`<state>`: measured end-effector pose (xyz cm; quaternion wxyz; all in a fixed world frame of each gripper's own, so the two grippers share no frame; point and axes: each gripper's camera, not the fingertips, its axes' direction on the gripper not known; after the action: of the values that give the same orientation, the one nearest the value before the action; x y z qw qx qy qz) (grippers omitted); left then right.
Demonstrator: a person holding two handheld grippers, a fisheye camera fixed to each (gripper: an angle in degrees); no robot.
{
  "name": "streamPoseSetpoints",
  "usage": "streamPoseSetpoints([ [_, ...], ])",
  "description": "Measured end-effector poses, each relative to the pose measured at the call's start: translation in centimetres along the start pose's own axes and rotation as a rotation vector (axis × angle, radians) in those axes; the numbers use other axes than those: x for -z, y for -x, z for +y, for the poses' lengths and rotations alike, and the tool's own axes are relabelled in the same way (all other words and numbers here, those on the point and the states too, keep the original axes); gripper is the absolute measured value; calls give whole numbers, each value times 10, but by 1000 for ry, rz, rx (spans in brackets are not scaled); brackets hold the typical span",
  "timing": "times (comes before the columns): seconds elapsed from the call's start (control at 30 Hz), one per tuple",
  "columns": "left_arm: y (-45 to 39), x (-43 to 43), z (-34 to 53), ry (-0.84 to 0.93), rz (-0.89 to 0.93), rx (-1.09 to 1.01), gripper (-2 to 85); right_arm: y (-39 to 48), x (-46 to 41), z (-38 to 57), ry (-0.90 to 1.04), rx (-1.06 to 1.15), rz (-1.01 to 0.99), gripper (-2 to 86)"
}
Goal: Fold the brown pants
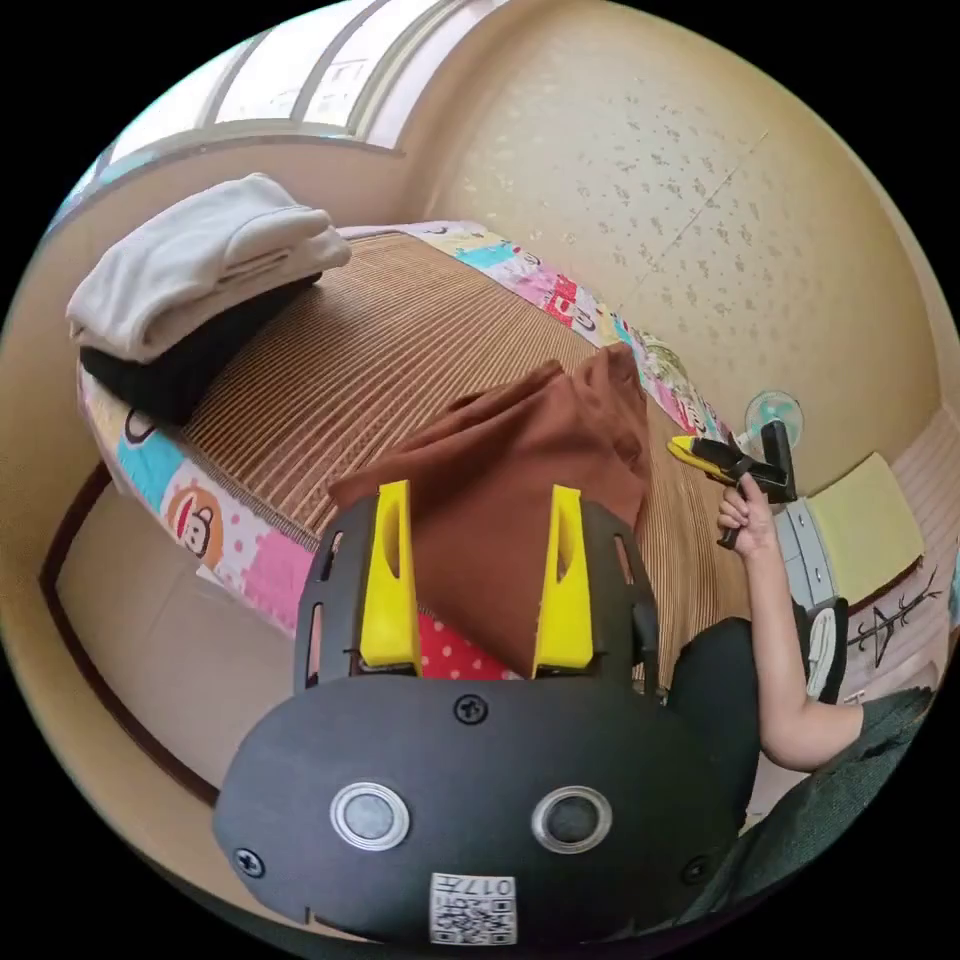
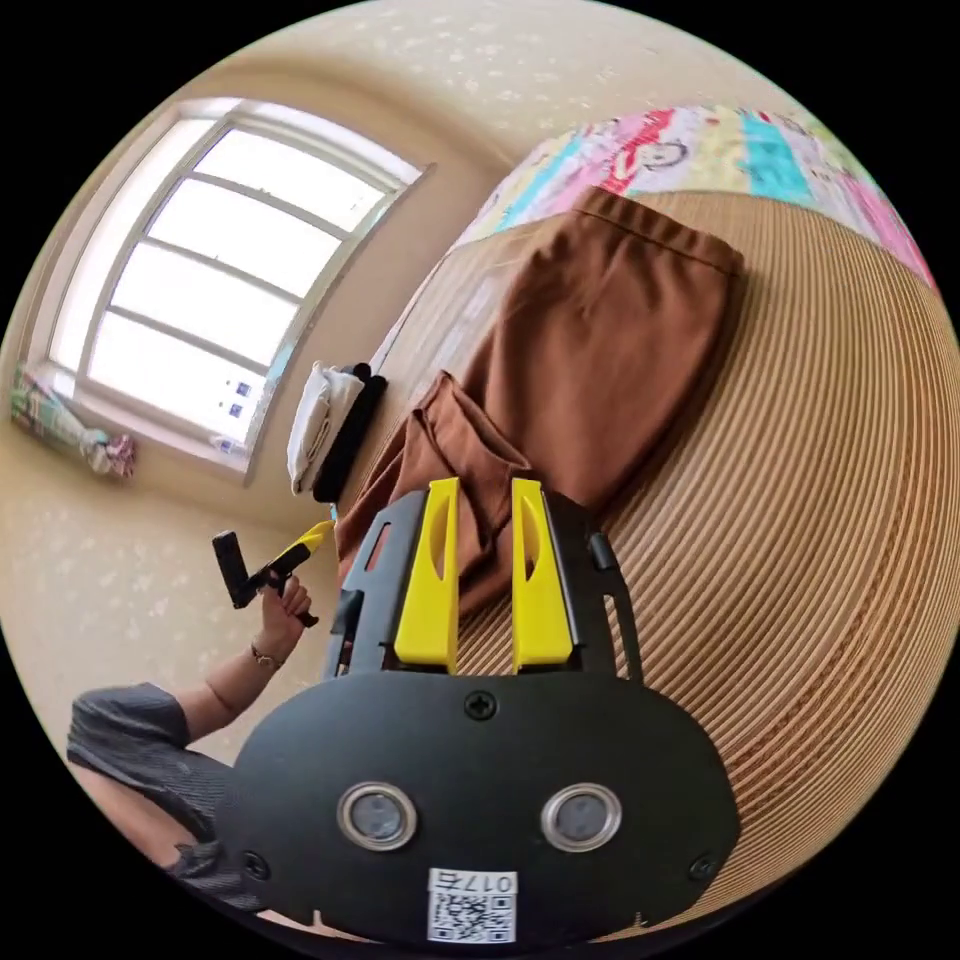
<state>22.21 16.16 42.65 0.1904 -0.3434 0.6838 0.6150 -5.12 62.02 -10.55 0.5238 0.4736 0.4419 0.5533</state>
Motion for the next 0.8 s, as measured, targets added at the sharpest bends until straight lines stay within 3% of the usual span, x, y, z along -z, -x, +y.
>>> streamPoseSetpoints([
  [0.17, -3, 31, 83, -11, 136, 282, 205, 108, -97, 38, 147, 354, 212, 130],
  [0.27, -7, 23, 89, 38, 198, 299, 189, 139, -203, 74, 481, 469, 276, 199],
  [0.33, -2, 17, 82, 64, 294, 304, 176, 169, -247, 119, 497, 611, 497, 200],
  [0.43, 14, 13, 72, 109, 336, 391, 116, 179, -262, 138, 502, 599, 505, 182],
  [0.53, 40, 17, 65, 152, 554, 434, 48, 172, -260, 146, 491, 579, 447, 166],
  [0.6, 55, 52, 61, 24, 791, 389, 39, 173, -248, 150, 491, 587, 292, 132],
  [0.63, 58, 67, 60, -9, 795, 367, 38, 176, -232, 150, 473, 592, 117, 106],
  [0.73, 79, 145, 60, -149, 749, 246, 38, 177, -191, 147, 352, 625, -144, 66],
  [0.8, 112, 194, 74, -229, 705, 258, 39, 170, -161, 142, 150, 596, -167, 54],
])
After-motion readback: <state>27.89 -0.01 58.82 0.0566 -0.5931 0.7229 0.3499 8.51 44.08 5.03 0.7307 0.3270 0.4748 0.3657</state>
